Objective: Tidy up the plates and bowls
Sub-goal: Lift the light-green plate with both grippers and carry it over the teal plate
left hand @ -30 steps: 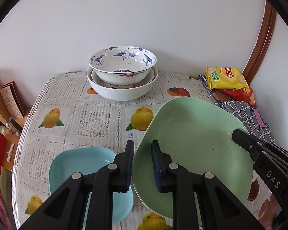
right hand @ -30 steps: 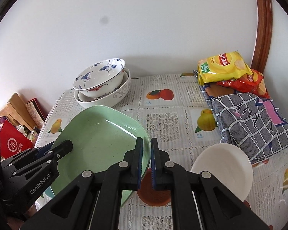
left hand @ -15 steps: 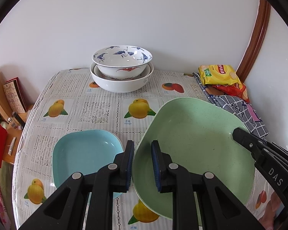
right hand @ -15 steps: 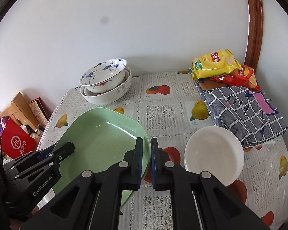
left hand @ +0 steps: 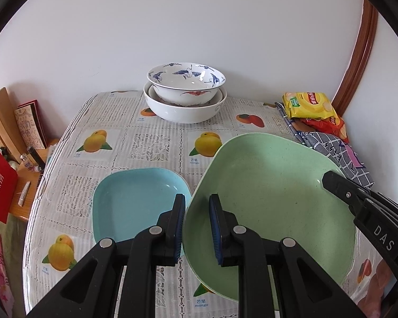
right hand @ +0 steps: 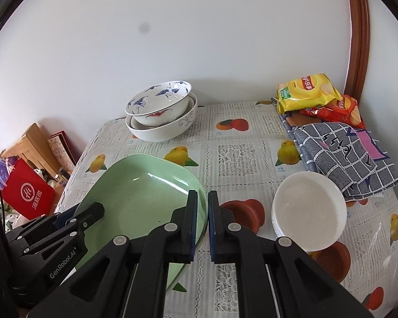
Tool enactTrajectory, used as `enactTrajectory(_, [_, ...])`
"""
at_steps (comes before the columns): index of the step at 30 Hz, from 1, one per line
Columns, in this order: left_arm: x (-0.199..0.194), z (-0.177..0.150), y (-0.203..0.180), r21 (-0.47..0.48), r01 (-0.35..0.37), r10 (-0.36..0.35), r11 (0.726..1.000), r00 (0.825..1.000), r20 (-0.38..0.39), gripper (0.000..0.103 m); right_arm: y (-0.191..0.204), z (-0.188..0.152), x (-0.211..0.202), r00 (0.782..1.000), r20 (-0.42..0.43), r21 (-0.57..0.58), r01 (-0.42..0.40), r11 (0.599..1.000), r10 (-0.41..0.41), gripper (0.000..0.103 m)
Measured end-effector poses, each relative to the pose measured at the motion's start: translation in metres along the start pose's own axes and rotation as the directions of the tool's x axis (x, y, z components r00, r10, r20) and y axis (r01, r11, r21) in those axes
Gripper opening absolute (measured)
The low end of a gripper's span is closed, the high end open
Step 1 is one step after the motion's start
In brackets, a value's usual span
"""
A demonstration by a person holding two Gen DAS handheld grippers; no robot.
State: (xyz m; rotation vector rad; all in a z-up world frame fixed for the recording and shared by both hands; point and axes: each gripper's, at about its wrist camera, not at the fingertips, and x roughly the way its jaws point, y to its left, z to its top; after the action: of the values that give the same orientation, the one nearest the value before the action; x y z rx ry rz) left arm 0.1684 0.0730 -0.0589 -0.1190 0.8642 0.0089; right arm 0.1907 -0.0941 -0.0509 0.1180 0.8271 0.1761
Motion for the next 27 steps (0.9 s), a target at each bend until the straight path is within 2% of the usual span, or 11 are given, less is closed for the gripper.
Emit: enactTrajectory(27, [0.002, -0.019, 0.040, -0.049, -0.020, 0.019, 0.999, 1.000, -0.024, 0.018, 0.039, -0.016, 0.015, 0.999, -0.029, -0.037, -0.018, 0.999, 0.017, 0.008])
